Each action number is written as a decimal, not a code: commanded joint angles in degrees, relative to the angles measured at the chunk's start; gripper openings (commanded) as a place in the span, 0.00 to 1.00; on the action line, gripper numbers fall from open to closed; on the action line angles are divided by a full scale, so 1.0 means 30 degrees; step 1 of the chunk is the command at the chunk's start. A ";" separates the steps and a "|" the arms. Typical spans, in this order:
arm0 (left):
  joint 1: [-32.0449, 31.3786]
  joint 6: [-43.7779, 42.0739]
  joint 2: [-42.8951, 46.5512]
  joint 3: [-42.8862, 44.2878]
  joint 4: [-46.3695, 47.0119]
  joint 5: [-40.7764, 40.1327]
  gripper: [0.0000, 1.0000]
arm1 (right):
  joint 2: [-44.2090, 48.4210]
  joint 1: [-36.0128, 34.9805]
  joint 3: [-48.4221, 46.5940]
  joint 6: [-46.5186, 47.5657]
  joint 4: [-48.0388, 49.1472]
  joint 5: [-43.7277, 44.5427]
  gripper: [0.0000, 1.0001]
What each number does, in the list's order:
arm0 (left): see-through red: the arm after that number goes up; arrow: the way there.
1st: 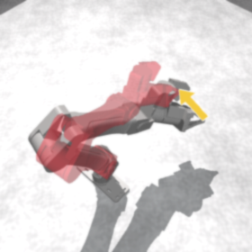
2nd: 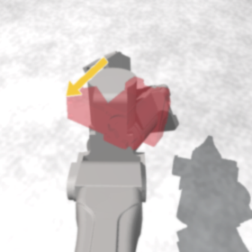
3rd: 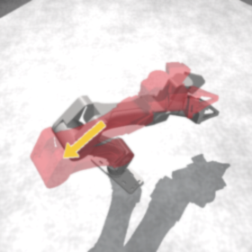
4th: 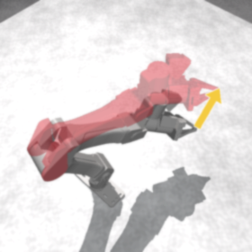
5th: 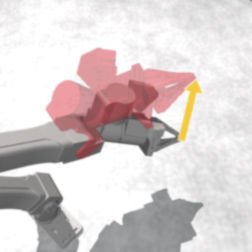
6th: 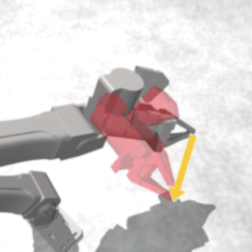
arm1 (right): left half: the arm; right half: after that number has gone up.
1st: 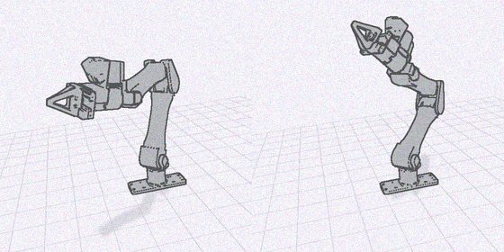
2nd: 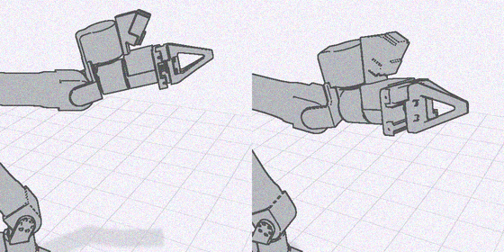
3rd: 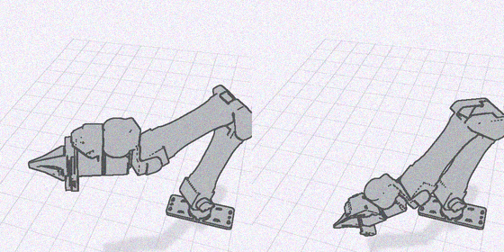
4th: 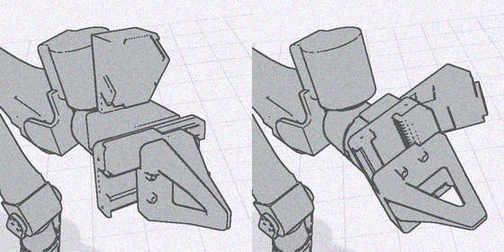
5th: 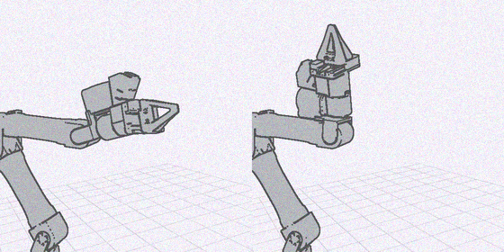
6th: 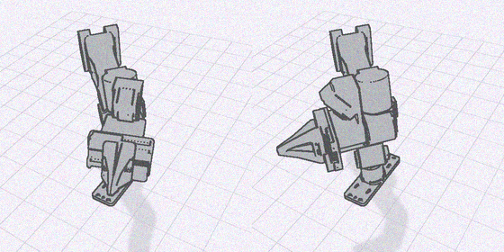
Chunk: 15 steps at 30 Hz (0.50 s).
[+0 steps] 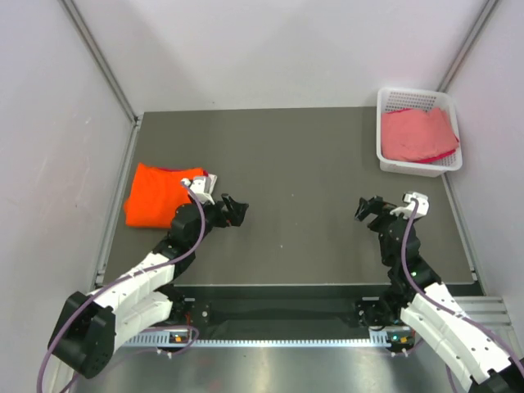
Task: Fold and stack the t-shirts
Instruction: Grab the tshirt from the pile
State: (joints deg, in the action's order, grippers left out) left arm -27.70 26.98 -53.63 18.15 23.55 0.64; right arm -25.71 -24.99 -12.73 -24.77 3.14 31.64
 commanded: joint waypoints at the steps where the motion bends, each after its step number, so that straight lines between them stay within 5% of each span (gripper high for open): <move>1: 0.0006 0.0000 0.0385 0.0219 0.1056 0.0108 0.98 | 0.0368 0.0157 -0.0034 -0.0209 0.0068 0.0324 1.00; 9: 0.0035 -0.0059 0.0532 0.0160 0.0734 -0.0654 0.98 | -0.1093 0.0186 -0.0442 -0.0530 0.0156 0.1436 1.00; 15: 0.0006 0.0059 0.0415 0.0190 0.0879 -0.0450 0.98 | -0.5133 0.2173 -0.5941 -0.1436 -0.4085 0.2316 1.00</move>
State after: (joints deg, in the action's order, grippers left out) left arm -27.70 27.07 -52.75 18.15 23.46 -0.67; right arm -37.26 -22.41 -19.94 -26.96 -3.77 35.77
